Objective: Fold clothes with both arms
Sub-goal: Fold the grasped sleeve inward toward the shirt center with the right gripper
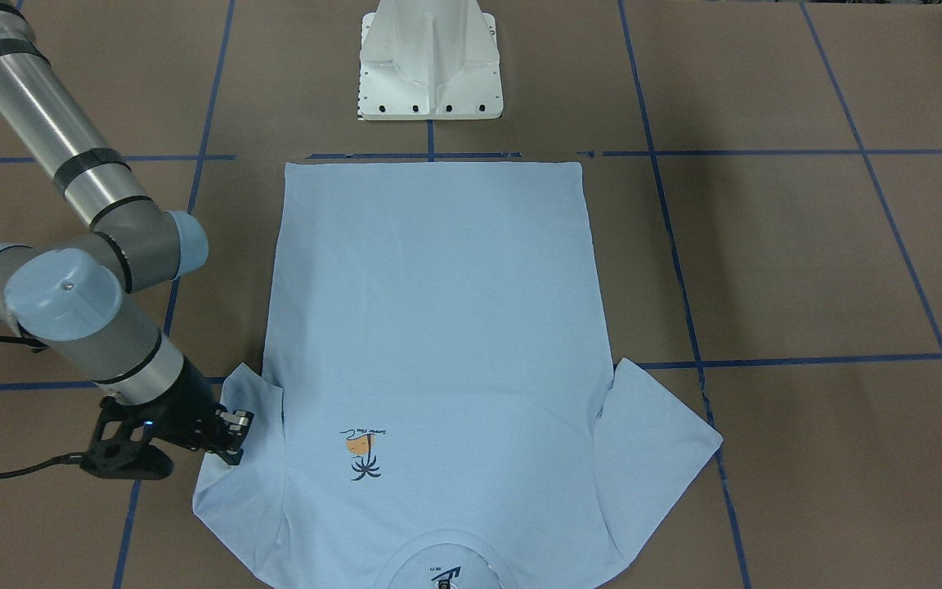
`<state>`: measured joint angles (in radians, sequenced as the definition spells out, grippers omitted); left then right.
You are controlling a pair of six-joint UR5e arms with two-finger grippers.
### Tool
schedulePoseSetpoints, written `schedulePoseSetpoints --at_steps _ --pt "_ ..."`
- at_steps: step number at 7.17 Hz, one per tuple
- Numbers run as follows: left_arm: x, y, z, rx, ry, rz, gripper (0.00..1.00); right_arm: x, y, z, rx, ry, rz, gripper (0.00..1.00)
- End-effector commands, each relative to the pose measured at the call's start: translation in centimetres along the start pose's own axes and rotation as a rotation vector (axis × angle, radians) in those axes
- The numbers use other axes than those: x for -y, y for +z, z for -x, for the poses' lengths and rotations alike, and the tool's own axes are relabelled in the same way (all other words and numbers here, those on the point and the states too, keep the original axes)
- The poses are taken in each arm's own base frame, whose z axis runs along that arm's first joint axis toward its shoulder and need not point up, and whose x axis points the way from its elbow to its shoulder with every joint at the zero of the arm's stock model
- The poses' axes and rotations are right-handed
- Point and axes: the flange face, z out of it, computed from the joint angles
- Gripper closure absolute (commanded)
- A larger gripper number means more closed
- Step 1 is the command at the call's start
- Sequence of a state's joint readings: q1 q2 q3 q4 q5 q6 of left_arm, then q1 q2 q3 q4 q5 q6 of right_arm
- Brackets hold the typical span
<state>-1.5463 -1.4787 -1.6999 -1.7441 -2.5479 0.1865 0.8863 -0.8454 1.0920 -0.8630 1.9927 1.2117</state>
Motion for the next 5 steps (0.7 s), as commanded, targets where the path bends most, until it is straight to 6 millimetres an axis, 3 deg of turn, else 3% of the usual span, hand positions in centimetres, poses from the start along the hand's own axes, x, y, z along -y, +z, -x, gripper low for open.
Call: schedulePoseSetpoints --at_steps 1,3,4,5 --pt "0.0 0.0 0.1 0.0 -0.001 0.0 0.0 -0.2 2.4 8.2 -0.026 0.038 -0.026 1.0" --pt "-0.1 0.1 0.2 -0.001 0.0 -0.003 0.0 -2.4 3.7 12.0 -0.025 0.008 -0.047 1.0" --pt "0.1 0.0 0.0 -0.002 -0.003 -0.006 0.0 -4.2 4.0 14.4 -0.01 -0.019 -0.049 0.18" --pt "1.3 -0.4 -0.6 -0.001 -0.038 -0.018 0.0 -7.2 5.1 16.5 -0.009 -0.058 -0.121 0.0"
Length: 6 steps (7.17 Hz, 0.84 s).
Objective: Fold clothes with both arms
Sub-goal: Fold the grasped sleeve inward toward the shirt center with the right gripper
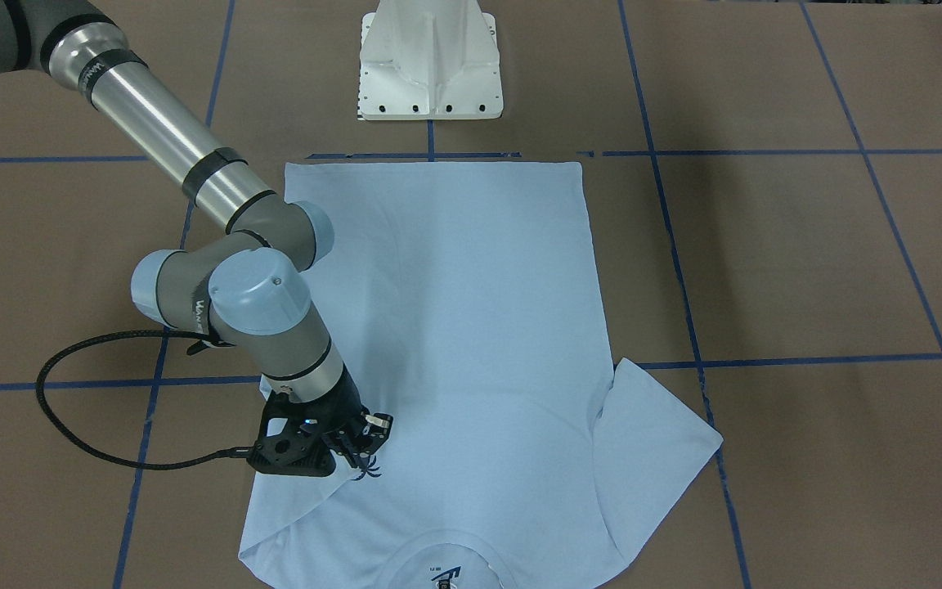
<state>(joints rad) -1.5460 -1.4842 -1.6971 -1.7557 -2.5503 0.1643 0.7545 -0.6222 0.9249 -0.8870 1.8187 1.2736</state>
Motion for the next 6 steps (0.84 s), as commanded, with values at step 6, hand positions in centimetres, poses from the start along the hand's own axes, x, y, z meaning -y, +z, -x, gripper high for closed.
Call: schedulePoseSetpoints --at_steps 6 --pt "22.6 9.7 -7.2 -0.07 -0.156 -0.004 0.0 -9.8 -14.4 -3.9 0.276 -0.017 -0.029 0.0"
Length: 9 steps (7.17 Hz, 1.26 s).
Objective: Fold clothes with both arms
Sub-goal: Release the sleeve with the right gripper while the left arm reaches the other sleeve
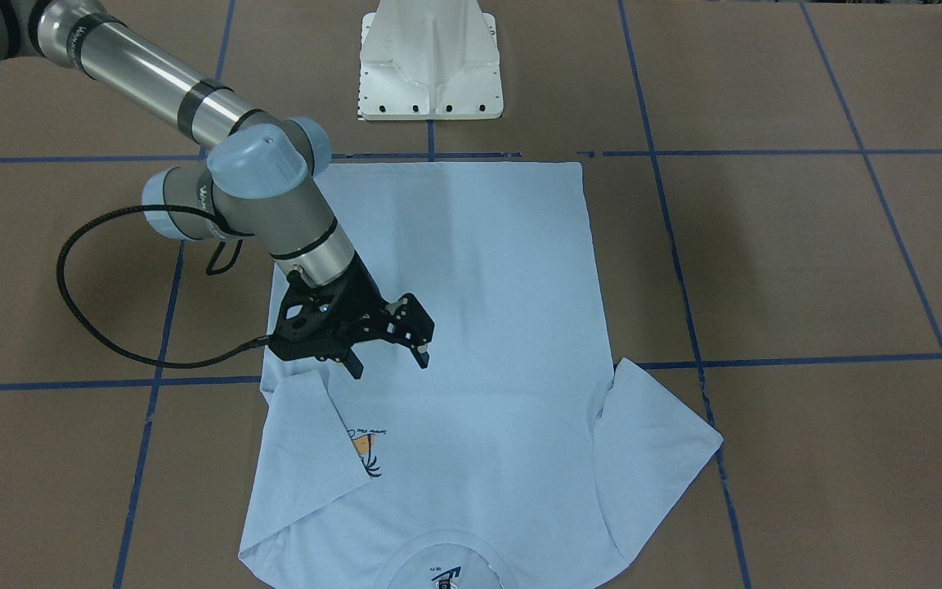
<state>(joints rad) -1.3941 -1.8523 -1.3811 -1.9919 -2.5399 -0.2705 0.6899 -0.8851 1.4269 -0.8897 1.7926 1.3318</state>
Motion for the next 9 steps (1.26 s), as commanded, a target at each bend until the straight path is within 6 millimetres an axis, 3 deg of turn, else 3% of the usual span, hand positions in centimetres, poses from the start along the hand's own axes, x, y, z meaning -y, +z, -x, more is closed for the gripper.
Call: schedulePoseSetpoints --at_steps 1,2,3,4,5,7,9 --pt "6.2 7.0 -7.3 -0.043 -0.105 0.07 0.0 -3.6 -8.2 -4.4 0.048 0.008 0.012 0.0" --pt "6.0 9.5 -10.5 -0.069 -0.12 0.073 0.01 -4.4 -11.7 -5.7 0.056 0.01 0.024 0.0" --pt "7.0 11.5 -14.2 -0.052 -0.163 0.039 0.07 -5.4 -14.7 -8.7 0.041 0.013 0.029 0.0" --pt "7.5 15.6 -18.4 0.051 -0.249 -0.034 0.09 -5.5 -14.7 -9.7 0.026 0.015 0.028 0.0" --pt "7.4 18.0 -20.8 0.085 -0.272 -0.06 0.12 -5.4 -14.8 -9.7 0.025 0.015 0.025 0.0" --pt "8.6 21.4 -21.4 0.196 -0.321 -0.142 0.24 -5.8 -15.0 -11.0 0.007 0.021 0.025 0.0" --pt "8.1 23.4 -20.7 0.189 -0.303 -0.15 0.29 -5.8 -15.6 -11.1 0.013 0.02 0.019 0.0"
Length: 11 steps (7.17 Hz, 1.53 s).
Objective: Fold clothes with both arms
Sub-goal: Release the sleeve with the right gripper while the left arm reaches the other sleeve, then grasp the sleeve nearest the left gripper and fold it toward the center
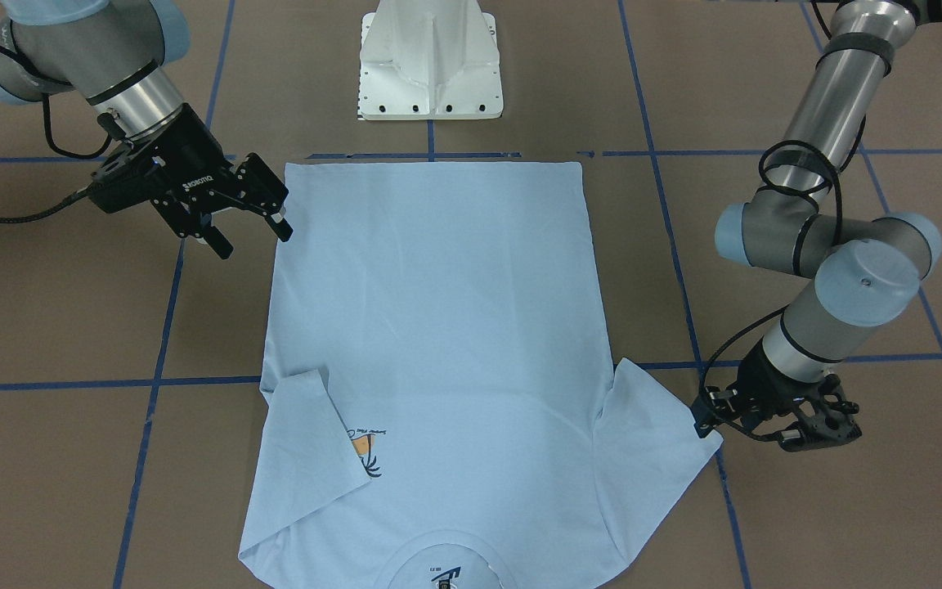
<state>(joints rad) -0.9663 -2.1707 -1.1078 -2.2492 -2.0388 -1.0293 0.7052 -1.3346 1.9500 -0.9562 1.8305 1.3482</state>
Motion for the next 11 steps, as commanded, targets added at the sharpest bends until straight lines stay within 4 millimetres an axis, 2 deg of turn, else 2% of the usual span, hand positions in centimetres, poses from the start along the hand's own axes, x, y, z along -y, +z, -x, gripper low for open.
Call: schedulePoseSetpoints --at_steps 1,3,4,5,6,7,8,9,10,11 --pt "-0.8 2.2 0.7 0.013 0.006 -0.004 0.32 -0.2 -0.1 -0.1 0.0 -0.001 0.0 0.0" --pt "-0.9 2.7 1.0 0.003 0.011 -0.007 0.38 -0.2 0.1 -0.2 -0.006 -0.002 0.002 0.0" --pt "-0.6 3.1 0.7 0.006 0.01 -0.006 0.45 -0.1 0.2 -0.3 -0.007 -0.002 0.002 0.0" --pt "-0.6 3.2 0.7 0.006 0.01 -0.004 0.67 -0.1 0.3 -0.4 -0.01 -0.003 0.003 0.0" --pt "-0.3 3.0 0.4 0.002 0.009 -0.006 1.0 -0.1 0.4 -0.4 -0.011 -0.005 0.003 0.0" --pt "-0.3 3.0 0.2 0.001 0.01 -0.006 1.0 -0.1 0.4 -0.4 -0.011 -0.008 0.003 0.0" --pt "-0.1 2.3 -1.1 -0.025 0.004 0.0 1.0 -0.2 0.5 -0.5 -0.014 -0.01 0.005 0.0" --pt "0.3 0.0 -4.9 -0.095 -0.017 0.009 1.0 -0.1 0.5 -0.5 -0.014 -0.009 0.004 0.0" --pt "-0.1 -3.2 -8.3 -0.181 -0.048 0.036 1.0 -0.2 0.4 -0.3 -0.009 -0.01 0.009 0.0" --pt "-1.8 -4.3 -13.2 -0.237 -0.115 0.061 1.0 -0.2 0.4 -0.3 -0.01 -0.01 0.011 0.0"
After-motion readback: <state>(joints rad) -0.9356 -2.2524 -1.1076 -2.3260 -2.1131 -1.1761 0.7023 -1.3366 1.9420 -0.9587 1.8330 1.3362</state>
